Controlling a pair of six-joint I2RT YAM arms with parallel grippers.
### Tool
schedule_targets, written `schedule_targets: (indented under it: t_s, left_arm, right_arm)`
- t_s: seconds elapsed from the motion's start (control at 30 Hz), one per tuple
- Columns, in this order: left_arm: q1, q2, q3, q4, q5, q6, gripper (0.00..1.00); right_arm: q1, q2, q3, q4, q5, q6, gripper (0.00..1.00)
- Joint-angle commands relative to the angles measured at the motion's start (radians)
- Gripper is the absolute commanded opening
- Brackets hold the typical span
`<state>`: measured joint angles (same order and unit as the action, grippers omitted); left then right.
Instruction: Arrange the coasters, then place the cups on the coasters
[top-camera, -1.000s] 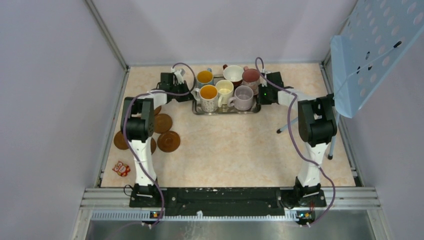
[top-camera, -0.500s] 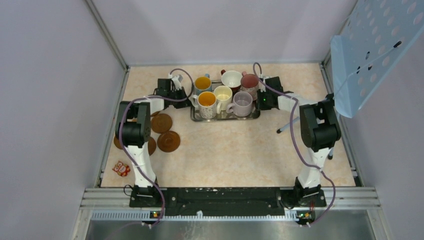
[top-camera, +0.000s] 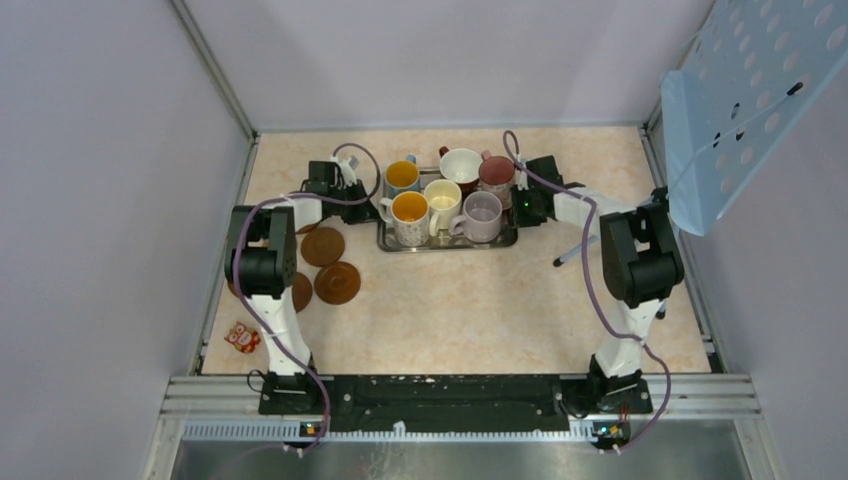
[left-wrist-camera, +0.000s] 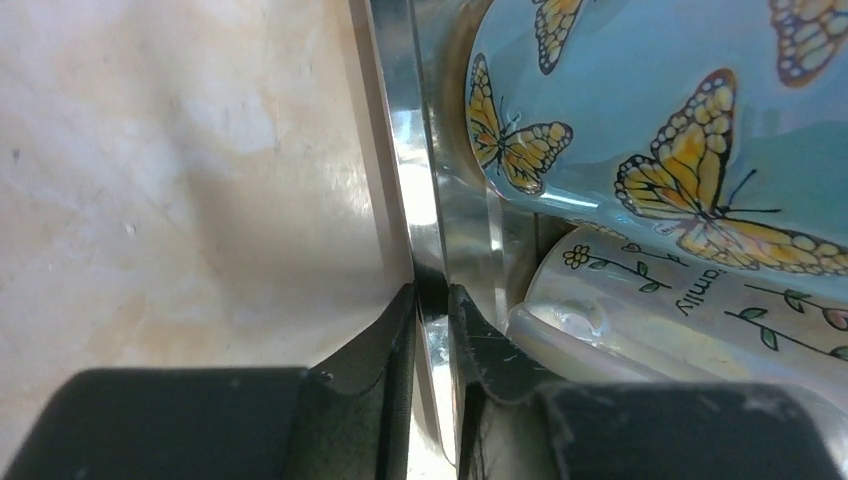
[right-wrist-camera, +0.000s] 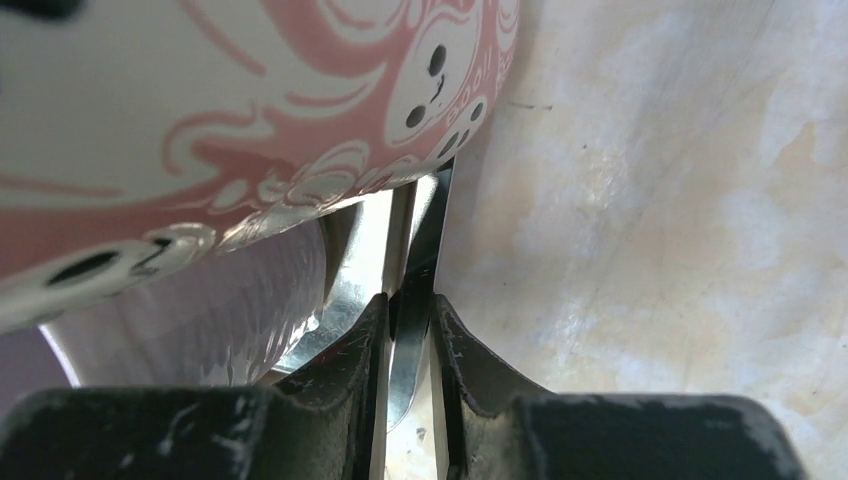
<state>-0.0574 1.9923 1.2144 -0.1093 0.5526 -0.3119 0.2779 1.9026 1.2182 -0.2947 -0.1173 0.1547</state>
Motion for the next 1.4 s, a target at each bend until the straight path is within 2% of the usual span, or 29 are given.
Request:
schedule_targets:
  t_s: [0.0,0.13,0.2,0.33,0.43,0.57,0.73,0.83,1.0,1.23,1.37]
  left_arm:
    - [0.012,-0.053,-0.029,-0.183,-0.066,0.053,0.25]
    - [0.033,-0.082,0.0,-0.209,-0.085,0.06,0.36]
    - [0.048,-0.089,0.017,-0.224,-0.087,0.063,0.45]
    - [0.088,-0.115,0.048,-0.259,-0.085,0.069,0.57]
    - [0.114,-0.148,0.062,-0.286,-0.085,0.087,0.61]
    - [0.136,-0.217,0.079,-0.329,-0.096,0.138,0.72]
    - [0.153,-0.318,0.095,-0.401,-0.133,0.24,0.97]
    - [0.161,-0.383,0.096,-0.444,-0.135,0.299,0.99]
    - [0.166,-0.473,0.099,-0.507,-0.157,0.393,0.99]
    - [0.168,-0.588,0.065,-0.547,-0.129,0.457,0.99]
    - [0.172,-0.624,0.034,-0.553,-0.164,0.5,0.99]
  right_arm:
    - [-0.002,-0.041,0.026,-0.158,-0.036,0.003,0.16]
    - [-0.006,-0.068,0.069,-0.171,-0.028,-0.002,0.28]
    - [-0.006,-0.079,0.086,-0.178,-0.032,-0.004,0.34]
    - [-0.005,-0.097,0.113,-0.193,-0.026,-0.007,0.45]
    - [-0.006,-0.12,0.124,-0.2,-0.031,-0.018,0.49]
    - [0.003,-0.172,0.127,-0.221,-0.085,-0.058,0.52]
    - [0.055,-0.271,0.107,-0.264,-0.095,-0.149,0.59]
    - [0.069,-0.348,0.078,-0.282,-0.127,-0.221,0.65]
    - [0.097,-0.5,-0.017,-0.336,-0.179,-0.341,0.68]
    - [0.19,-0.732,-0.3,-0.217,0.015,-0.493,0.71]
    - [0.19,-0.861,-0.37,-0.179,0.083,-0.551,0.74]
